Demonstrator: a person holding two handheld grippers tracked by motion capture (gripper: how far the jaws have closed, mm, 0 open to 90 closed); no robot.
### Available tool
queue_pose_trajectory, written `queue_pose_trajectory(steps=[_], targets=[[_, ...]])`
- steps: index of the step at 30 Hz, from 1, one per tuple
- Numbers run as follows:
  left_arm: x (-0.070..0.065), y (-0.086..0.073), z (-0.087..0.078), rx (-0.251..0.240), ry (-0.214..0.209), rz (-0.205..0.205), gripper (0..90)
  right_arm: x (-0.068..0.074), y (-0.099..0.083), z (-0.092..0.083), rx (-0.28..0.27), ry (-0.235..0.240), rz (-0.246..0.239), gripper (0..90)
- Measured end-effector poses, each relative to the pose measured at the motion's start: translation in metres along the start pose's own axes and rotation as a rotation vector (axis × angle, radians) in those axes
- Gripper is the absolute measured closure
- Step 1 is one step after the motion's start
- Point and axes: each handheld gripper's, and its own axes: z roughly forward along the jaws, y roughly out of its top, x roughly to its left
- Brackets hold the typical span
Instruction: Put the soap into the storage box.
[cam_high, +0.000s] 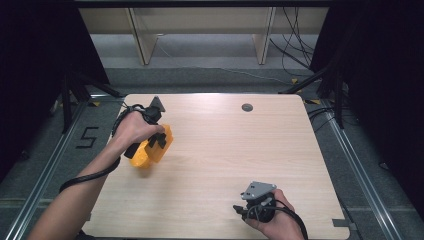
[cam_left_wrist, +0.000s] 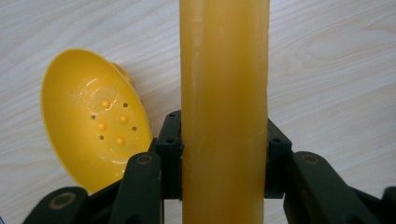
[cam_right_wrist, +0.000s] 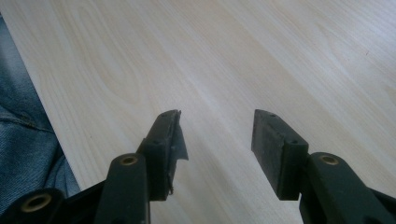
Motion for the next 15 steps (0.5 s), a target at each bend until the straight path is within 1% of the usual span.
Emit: queue_pose_trajectory(steps=[3,4,5,6,8,11,13,15], targets=[[0.0013,0.0,-0.0007,-0.006,0.002,-0.004,60.5,0.0,0.0,-0.0001,0.0,0.0,0.001,52.2],[0.0014,-0.0002,-0.0003,-0.018,0.003,-0.011,60.5,0.0003,0.0001,-0.0001,0.0,0.001,0.004,52.1],[0.0018,-0.0006,-0.0003,-0.026,0.005,-0.013,60.5,-0.0014,0.0004,-0.0005,0.0,-0.002,-0.013,52.2],[0.0025,0.0001,-0.0022,-0.01,0.005,-0.011,60.5,-0.0014,0.0004,-0.0006,0.0,-0.002,-0.014,52.1],[0.0035,-0.0002,-0.0027,-0.018,0.004,-0.012,60.5,-0.0016,0.0003,-0.0005,-0.001,-0.003,-0.016,52.2],[0.0049,-0.0004,-0.0039,-0.013,0.008,-0.013,60.5,-0.0015,0.0004,-0.0005,-0.001,-0.002,-0.015,52.2],[0.0061,-0.0003,-0.0049,-0.009,0.01,-0.013,60.6,0.0004,0.0002,-0.0004,-0.002,0.001,0.002,52.2],[0.0072,-0.0005,-0.0055,-0.017,0.01,-0.019,60.5,-0.0001,0.0004,-0.0006,-0.003,0.002,0.004,52.2]])
